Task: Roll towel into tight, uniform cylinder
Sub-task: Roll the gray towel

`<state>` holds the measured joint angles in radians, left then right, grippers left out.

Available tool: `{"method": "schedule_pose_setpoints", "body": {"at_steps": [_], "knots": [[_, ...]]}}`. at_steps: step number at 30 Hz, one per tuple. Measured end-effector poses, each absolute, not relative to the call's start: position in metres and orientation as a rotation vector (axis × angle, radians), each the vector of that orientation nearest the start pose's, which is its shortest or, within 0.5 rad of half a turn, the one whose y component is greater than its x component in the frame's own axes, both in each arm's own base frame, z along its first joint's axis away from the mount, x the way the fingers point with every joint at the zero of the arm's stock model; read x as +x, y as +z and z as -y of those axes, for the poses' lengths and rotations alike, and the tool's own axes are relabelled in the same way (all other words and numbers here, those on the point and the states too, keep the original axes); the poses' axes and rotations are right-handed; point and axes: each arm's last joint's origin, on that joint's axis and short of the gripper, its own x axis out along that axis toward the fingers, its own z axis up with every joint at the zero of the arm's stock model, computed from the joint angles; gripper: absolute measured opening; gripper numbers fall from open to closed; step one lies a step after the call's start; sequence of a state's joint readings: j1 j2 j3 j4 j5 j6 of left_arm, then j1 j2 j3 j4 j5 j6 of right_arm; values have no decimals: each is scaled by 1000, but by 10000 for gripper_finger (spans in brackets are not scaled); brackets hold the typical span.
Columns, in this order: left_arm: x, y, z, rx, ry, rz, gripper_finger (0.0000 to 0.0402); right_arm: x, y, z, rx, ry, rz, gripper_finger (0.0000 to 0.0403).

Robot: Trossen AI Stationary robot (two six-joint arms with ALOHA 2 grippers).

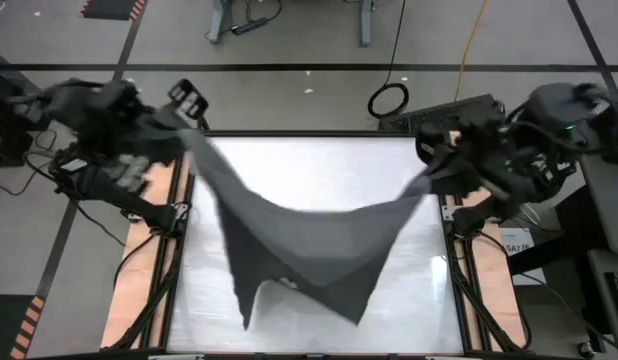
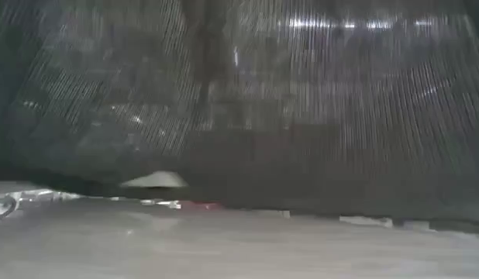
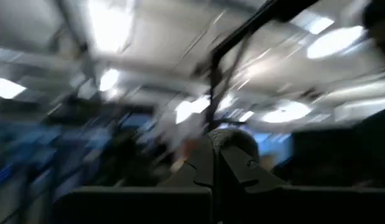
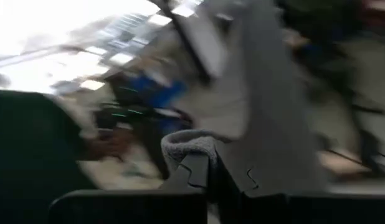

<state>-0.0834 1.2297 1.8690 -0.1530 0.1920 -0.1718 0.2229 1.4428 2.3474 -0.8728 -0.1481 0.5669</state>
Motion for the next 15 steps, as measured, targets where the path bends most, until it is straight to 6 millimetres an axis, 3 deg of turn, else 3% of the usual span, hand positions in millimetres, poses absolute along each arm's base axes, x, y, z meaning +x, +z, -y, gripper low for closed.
{"method": "schedule_pose_setpoints", "body": {"at_steps": [8, 15], "knots": [[175, 535, -13, -24, 324, -128, 1, 175, 566, -13, 417, -112, -295, 4], [174, 515, -45, 108, 678, -306, 1, 183, 559, 20, 114, -521, -331, 5]]}}
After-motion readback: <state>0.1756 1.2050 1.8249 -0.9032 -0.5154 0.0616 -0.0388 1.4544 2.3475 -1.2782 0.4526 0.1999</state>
